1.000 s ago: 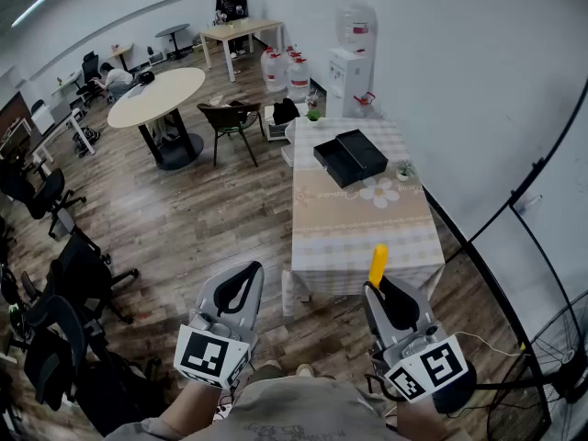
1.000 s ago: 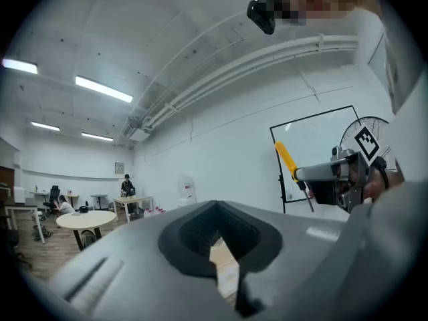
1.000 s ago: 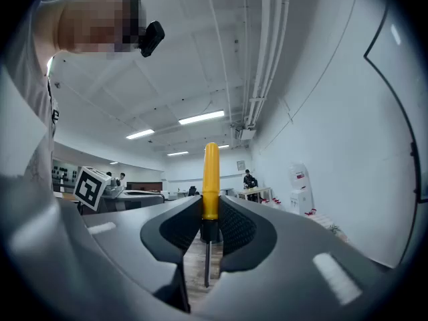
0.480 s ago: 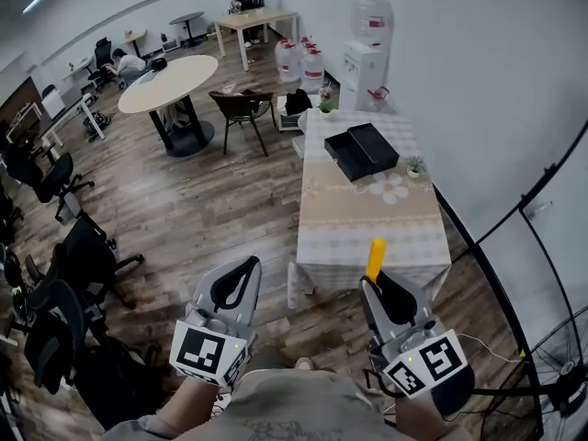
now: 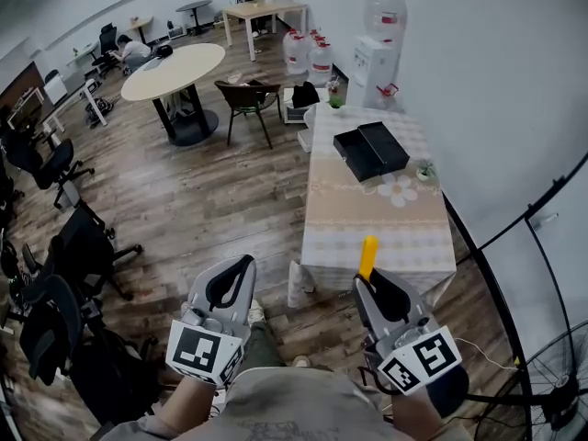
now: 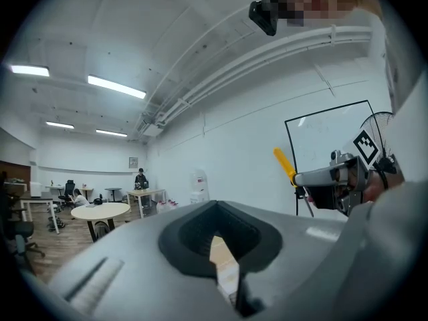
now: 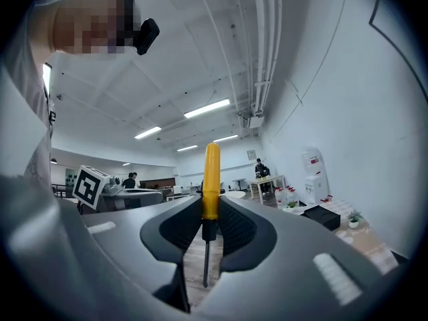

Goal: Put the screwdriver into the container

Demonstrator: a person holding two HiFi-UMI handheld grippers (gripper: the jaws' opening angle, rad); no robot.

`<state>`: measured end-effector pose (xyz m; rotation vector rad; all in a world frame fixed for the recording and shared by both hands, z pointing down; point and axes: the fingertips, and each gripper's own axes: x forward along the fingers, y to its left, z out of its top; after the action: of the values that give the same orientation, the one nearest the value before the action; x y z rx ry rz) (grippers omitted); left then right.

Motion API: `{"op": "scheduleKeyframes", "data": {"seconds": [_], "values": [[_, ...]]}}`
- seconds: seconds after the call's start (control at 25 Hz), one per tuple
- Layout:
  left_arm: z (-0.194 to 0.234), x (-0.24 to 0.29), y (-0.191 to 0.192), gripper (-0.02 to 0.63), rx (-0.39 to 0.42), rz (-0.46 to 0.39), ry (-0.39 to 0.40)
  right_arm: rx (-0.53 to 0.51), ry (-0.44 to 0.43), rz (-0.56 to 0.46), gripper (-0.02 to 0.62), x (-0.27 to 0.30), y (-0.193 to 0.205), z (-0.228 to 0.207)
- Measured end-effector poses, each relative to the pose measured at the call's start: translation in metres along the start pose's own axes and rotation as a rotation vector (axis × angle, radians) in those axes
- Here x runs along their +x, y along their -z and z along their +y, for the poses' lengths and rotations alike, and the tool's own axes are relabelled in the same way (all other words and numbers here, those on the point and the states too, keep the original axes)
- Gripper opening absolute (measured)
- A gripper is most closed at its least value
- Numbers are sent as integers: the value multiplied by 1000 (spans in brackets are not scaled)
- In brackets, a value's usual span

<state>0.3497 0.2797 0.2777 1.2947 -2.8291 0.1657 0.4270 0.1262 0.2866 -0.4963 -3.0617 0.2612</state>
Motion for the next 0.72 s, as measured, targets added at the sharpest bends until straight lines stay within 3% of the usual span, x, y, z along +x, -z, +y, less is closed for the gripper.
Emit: {"op": "scheduleKeyframes", "data": {"seconds": [0.36,0.72], "values": [[59,47,15,0,-18,19,-4,10,11,37,103,73,10,-24],[153,121,36,0,-44,70,69,37,83,103,102,186,19,-55]]}}
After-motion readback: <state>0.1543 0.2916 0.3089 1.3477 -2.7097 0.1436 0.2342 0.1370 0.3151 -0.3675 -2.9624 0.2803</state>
